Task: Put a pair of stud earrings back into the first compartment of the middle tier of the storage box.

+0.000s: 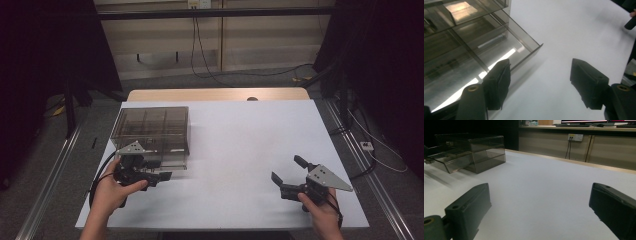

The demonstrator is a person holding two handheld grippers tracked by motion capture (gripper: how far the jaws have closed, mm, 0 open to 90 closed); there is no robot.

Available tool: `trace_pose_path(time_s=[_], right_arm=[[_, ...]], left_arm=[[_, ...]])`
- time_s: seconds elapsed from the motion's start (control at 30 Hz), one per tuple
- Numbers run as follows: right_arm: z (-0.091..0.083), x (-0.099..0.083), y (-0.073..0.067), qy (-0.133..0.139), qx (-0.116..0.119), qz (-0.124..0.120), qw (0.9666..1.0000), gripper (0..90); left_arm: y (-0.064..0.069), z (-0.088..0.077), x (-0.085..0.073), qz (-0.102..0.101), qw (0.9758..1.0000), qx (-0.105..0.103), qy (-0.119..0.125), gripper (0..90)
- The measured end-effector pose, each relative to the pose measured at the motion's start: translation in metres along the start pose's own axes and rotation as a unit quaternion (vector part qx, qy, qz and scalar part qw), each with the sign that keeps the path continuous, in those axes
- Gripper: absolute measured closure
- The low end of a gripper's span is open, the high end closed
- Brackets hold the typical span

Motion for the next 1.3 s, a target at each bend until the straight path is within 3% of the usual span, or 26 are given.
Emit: trace_pose_path(time_s=[0.13, 0.3, 0.37, 0.57, 0.73, 1.07, 1.3], right_arm=[[0.000, 0.000, 0.000, 0.000, 0.000, 0.000, 1.0000, 3.2], [0.000, 0.000, 0.000, 0.000, 0.000, -0.001, 1.0000, 3.2], [0.000, 0.000, 0.000, 0.000, 0.000, 0.000, 1.0000, 3.2], [-0.001, 0.000, 0.000, 0.000, 0.000, 0.000, 1.0000, 3.2], [0.000, 0.000, 0.000, 0.001, 0.000, 0.000, 1.0000, 3.2], [0.000, 0.001, 0.000, 0.002, -0.001, 0.001, 1.0000, 3.2], [-0.001, 0.001, 0.001, 0.002, -0.001, 0.003, 1.0000, 3.2]], left_arm=[[-0.002, 0.003, -0.005, 0.015, 0.9999, 0.008, -0.003, 47.8], [-0.006, 0.006, -0.014, 0.015, 0.9998, 0.014, -0.009, 60.2], [-0.008, 0.007, -0.017, 0.004, 0.9998, 0.014, -0.014, 63.9], [-0.015, 0.010, -0.025, 0.000, 0.9995, 0.024, -0.022, 72.7], [-0.023, 0.012, -0.027, -0.015, 0.9992, 0.031, -0.020, 82.7], [-0.040, 0.011, -0.026, -0.025, 0.9974, 0.066, -0.015, 90.0], [-0.044, 0.011, -0.025, -0.031, 0.9968, 0.071, -0.019, 90.0]])
Point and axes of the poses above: each handheld gripper's, and its own axes: z roughly forward along the jaws, x roughly out of its top, y roughly to its right, the point moved 9 cm from there along z, roughly forward along the jaws, and after that the axes turned 14 degrees about -z, right-handed, at the moved point
